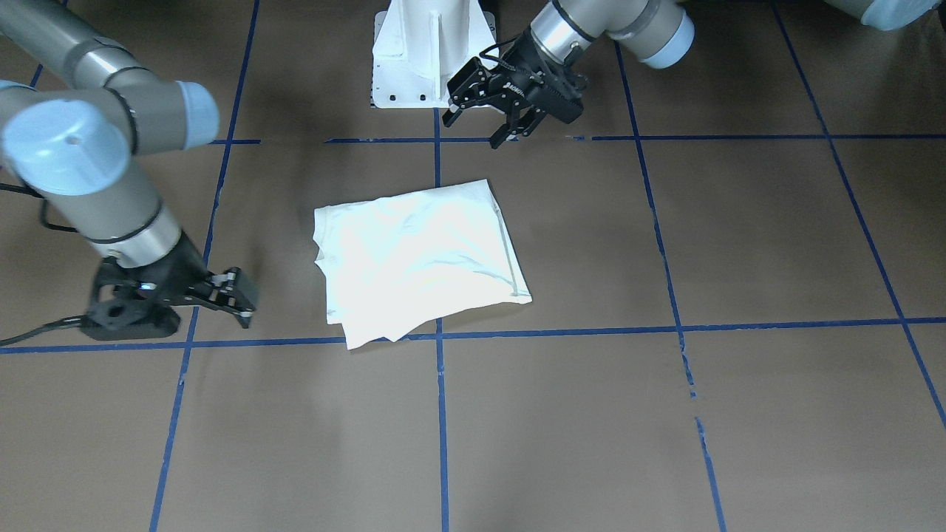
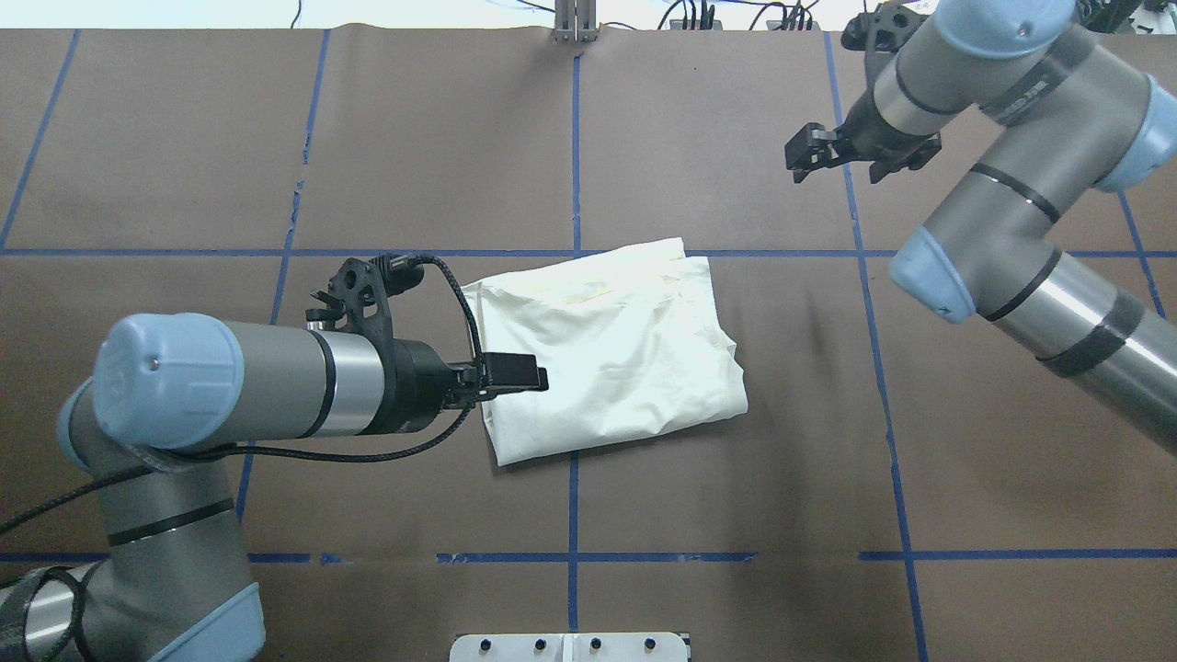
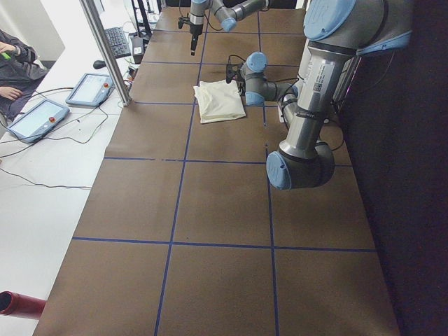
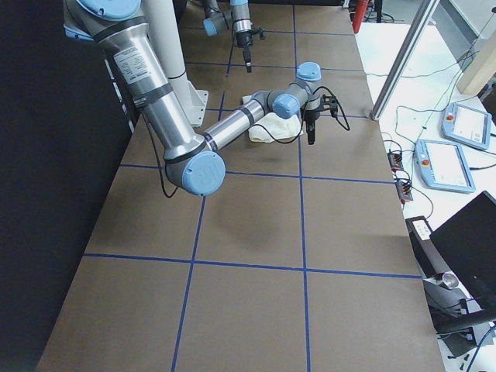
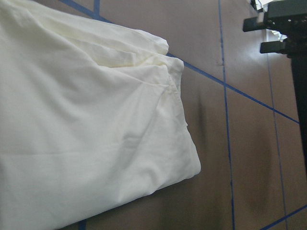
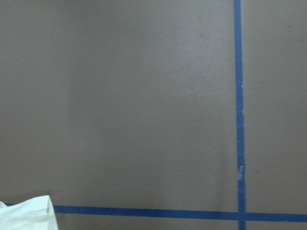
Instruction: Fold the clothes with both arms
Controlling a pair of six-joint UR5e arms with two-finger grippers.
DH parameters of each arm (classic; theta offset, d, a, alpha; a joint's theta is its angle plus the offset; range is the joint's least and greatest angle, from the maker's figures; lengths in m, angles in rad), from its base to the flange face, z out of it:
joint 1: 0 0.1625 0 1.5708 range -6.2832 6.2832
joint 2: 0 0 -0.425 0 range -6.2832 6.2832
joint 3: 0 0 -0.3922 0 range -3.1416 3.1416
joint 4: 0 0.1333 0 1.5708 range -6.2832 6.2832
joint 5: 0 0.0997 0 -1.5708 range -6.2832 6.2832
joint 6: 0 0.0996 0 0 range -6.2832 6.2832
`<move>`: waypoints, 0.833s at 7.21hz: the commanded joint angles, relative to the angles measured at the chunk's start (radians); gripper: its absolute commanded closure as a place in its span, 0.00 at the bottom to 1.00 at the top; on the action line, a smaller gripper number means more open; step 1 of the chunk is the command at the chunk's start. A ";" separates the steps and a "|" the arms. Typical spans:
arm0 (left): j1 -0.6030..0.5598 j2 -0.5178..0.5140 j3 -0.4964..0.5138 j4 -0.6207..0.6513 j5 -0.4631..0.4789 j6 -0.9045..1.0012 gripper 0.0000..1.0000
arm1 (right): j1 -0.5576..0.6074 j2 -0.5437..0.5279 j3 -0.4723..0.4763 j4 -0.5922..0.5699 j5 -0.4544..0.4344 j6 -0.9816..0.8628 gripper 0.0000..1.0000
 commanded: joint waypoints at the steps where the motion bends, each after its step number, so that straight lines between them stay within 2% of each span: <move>1: -0.101 0.005 -0.120 0.330 -0.031 0.269 0.00 | 0.132 -0.070 0.066 -0.141 0.086 -0.268 0.00; 2: -0.173 0.017 -0.120 0.393 -0.070 0.410 0.00 | 0.217 -0.135 0.065 -0.146 0.126 -0.429 0.00; 4: -0.345 0.128 -0.120 0.400 -0.188 0.698 0.00 | 0.371 -0.260 0.057 -0.147 0.180 -0.700 0.00; 6: -0.590 0.243 -0.104 0.402 -0.346 1.052 0.00 | 0.485 -0.423 0.059 -0.143 0.210 -0.864 0.00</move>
